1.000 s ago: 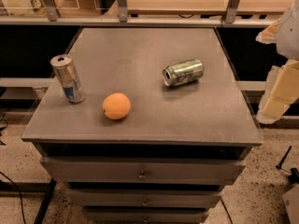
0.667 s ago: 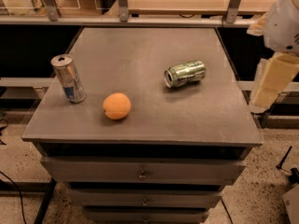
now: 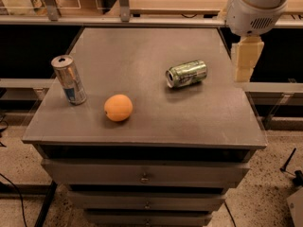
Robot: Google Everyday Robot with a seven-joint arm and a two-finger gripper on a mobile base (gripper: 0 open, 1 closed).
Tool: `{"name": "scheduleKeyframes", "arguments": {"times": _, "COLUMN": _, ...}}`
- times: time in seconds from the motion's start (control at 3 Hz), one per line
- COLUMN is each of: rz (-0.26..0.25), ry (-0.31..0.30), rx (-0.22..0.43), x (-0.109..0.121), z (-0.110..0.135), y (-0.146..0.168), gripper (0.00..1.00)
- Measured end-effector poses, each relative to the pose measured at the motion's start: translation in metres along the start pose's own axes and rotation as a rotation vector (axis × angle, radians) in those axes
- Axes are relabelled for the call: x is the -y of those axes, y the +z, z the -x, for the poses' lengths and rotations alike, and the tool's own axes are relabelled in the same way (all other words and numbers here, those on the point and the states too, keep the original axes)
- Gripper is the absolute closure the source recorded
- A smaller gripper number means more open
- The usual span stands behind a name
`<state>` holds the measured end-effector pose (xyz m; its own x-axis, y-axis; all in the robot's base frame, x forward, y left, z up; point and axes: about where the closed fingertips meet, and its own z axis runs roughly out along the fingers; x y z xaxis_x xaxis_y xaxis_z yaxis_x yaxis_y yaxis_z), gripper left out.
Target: Place green can upright
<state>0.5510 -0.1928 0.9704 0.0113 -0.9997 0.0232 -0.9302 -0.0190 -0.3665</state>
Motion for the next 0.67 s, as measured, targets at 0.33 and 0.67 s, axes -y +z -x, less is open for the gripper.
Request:
{"name": "scheduleKeyframes", "arguments": {"times": 0.33, "rz": 0.016, "ry": -0.144, "rx": -0.036, "x": 0.025, "z": 0.011, "y": 0.022, "gripper": 0.00}}
{"name": "scheduleKeyframes", "arguments": {"times": 0.67, "rz": 0.052, "ry": -0.249, "rx": -0.040, "x": 0.043, "z": 0.019, "y": 0.047, "gripper": 0.00}}
